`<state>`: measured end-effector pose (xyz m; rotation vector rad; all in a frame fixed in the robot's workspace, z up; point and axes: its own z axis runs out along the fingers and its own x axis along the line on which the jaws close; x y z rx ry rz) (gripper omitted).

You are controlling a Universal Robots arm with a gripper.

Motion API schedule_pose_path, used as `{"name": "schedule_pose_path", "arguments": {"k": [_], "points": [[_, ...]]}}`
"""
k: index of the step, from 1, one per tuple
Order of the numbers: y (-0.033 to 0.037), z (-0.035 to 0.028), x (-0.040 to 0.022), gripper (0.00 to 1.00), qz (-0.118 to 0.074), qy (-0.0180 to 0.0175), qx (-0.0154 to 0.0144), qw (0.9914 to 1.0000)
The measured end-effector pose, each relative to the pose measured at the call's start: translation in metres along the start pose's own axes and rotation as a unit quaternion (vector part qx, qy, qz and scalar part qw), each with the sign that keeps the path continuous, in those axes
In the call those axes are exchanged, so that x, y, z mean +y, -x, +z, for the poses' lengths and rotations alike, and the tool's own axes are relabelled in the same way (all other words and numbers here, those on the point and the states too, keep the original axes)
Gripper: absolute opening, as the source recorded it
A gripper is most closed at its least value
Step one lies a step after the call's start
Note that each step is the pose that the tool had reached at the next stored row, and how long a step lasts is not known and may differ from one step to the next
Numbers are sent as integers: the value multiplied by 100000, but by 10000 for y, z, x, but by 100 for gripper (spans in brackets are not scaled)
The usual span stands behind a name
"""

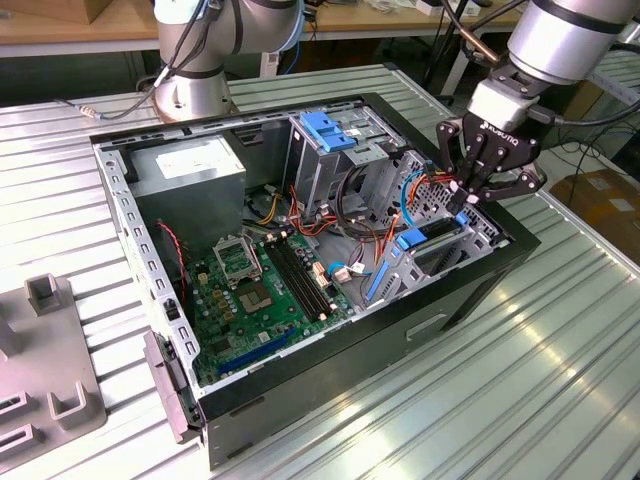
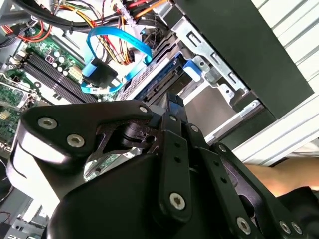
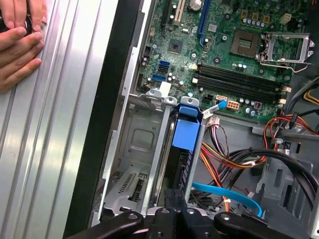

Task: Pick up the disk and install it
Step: 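Insert the first disk wire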

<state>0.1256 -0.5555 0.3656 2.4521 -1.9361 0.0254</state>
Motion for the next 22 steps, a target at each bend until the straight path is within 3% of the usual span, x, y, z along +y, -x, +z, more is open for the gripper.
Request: {"name": "schedule_pose_path", "arguments": {"k": [3, 8, 19, 22], "points": [[-2, -20, -2, 12, -1583, -41, 3, 99987], [-7, -137, -11, 12, -3585, -77, -5, 99936], [-11, -137, -162, 12, -7691, -155, 13, 99704], [-11, -137, -176, 12, -8134, -165, 11, 99668]]}}
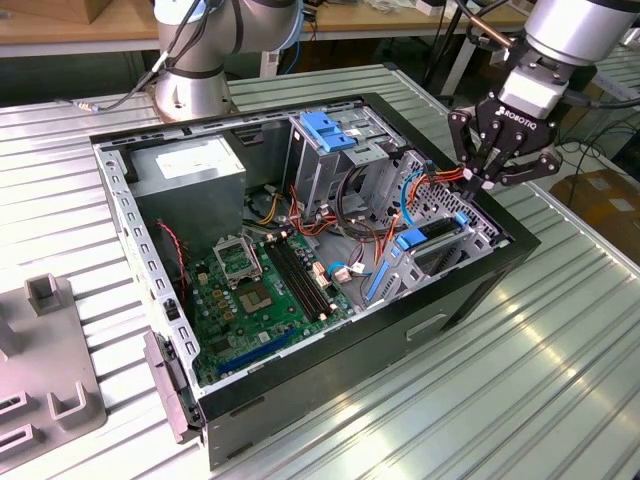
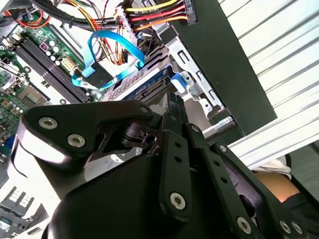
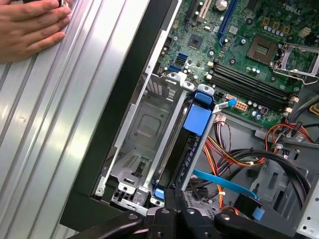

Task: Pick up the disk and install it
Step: 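Insert the first disk wire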

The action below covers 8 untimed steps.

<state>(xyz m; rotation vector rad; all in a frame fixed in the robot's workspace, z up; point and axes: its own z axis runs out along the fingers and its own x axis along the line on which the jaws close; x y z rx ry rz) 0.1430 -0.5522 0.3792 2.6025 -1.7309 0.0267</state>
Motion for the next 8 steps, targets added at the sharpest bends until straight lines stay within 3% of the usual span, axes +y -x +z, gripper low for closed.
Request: {"name": "schedule_pose_path", "arguments": {"k": [8], "points": [[-4, 0, -53, 12, -3135, -71, 12, 99951]]}}
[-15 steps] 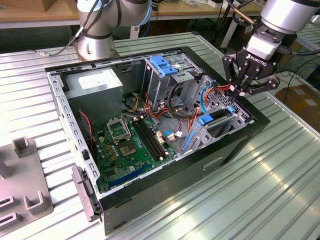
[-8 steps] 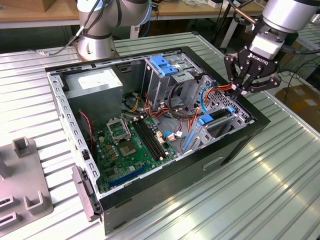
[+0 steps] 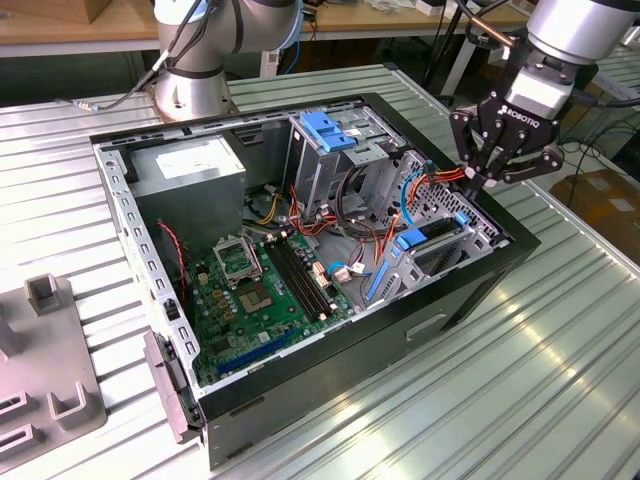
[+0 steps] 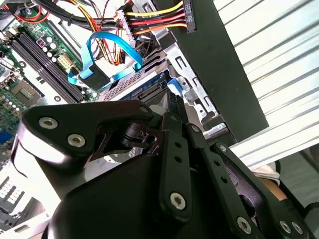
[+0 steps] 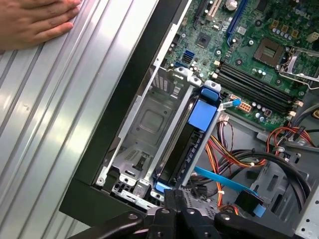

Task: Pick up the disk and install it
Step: 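Insert the first disk wire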

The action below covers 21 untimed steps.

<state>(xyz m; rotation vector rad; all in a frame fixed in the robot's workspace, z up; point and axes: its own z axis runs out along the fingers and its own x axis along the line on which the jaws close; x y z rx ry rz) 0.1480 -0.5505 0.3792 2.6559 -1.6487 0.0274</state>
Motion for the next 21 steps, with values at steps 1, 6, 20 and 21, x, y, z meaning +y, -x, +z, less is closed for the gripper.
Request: {"name": "schedule_pose_path", "arguments": {"k": [1, 6, 20, 21], "points": [[-1, 1, -8, 12, -500, -14, -1, 99999], [-7, 0, -38, 12, -2595, -60, 10, 99966], [-8, 0, -44, 12, -3989, -94, 12, 99920], [-9, 0, -44, 12, -4197, -99, 14, 99912]]}}
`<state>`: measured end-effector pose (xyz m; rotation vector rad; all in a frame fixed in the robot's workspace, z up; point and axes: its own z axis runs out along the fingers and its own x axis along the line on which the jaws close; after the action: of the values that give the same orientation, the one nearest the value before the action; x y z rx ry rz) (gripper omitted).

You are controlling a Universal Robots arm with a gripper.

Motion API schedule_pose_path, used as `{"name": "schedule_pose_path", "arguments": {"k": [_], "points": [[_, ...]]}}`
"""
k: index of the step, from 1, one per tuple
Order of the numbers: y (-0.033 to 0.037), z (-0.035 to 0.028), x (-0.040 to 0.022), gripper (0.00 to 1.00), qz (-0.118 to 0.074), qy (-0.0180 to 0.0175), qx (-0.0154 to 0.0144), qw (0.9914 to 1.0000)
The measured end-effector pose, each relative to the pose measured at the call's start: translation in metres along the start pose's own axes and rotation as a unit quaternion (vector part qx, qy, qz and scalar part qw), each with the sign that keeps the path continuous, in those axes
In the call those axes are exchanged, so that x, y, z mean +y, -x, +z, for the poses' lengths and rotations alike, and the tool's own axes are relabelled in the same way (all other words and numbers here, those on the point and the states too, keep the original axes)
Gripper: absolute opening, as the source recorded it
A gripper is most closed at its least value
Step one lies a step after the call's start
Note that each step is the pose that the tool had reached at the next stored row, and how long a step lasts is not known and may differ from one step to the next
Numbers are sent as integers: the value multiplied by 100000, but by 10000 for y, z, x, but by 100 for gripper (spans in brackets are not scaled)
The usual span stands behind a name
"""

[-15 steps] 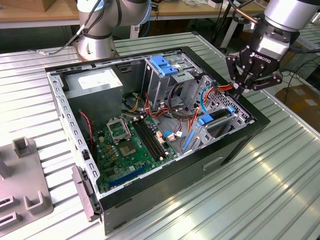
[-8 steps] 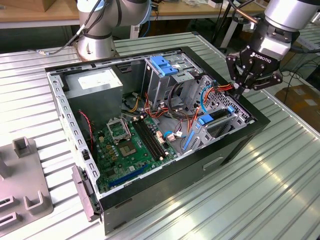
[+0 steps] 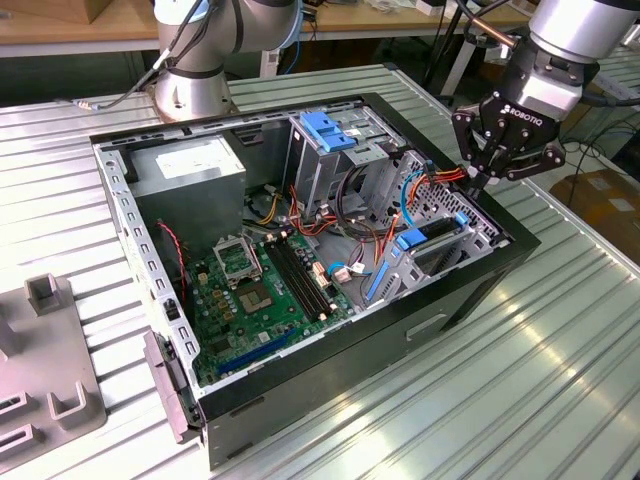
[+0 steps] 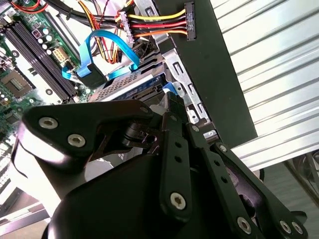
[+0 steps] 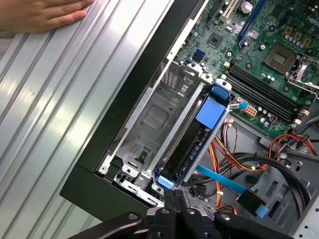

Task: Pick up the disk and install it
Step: 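Insert the first disk wire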

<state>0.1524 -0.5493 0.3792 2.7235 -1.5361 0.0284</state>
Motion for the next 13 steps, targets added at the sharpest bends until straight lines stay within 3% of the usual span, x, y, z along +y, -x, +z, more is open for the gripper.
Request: {"name": "schedule_pose_path", "arguments": {"k": [5, 13], "points": [[0, 0, 0, 31, -606, -13, 6, 99998], [0, 0, 0, 31, -882, -22, 7, 99996]]}}
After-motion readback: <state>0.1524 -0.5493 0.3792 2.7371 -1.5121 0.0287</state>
